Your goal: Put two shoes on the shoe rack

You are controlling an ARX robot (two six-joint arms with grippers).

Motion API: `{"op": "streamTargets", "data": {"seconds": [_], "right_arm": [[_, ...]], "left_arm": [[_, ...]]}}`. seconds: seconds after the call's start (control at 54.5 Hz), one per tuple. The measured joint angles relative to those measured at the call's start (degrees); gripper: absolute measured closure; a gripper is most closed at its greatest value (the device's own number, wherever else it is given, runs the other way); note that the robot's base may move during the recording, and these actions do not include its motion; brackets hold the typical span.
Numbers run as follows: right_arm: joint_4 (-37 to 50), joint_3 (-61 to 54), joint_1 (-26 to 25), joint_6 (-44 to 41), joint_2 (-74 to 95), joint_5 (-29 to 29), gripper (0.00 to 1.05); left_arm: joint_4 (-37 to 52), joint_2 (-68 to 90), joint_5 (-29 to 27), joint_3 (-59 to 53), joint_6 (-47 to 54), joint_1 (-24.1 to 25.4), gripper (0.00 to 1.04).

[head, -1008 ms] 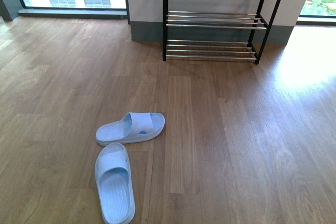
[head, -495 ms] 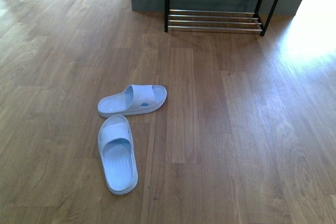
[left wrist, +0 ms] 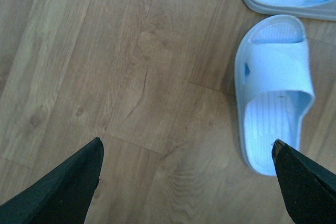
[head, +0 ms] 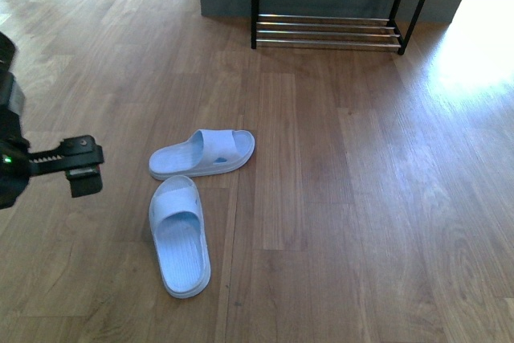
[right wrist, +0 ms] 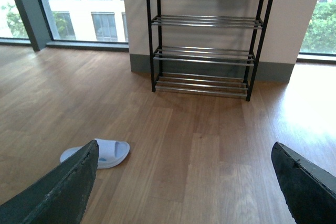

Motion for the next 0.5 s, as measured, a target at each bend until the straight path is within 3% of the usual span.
{"op": "streamTargets", "data": {"seconds": [0.257,0.495], "right_arm": [[0.0,0.0,0.0,0.0,0.0,0.0,0.09],[0.0,0.0,0.0,0.0,0.0,0.0,0.09]], "left_arm": [[1.6,20.6,3.2,13.9,7.1,-3.8,0.09],[5.9,31.0,0.9,20.4,7.3,-3.5,0.09]]}}
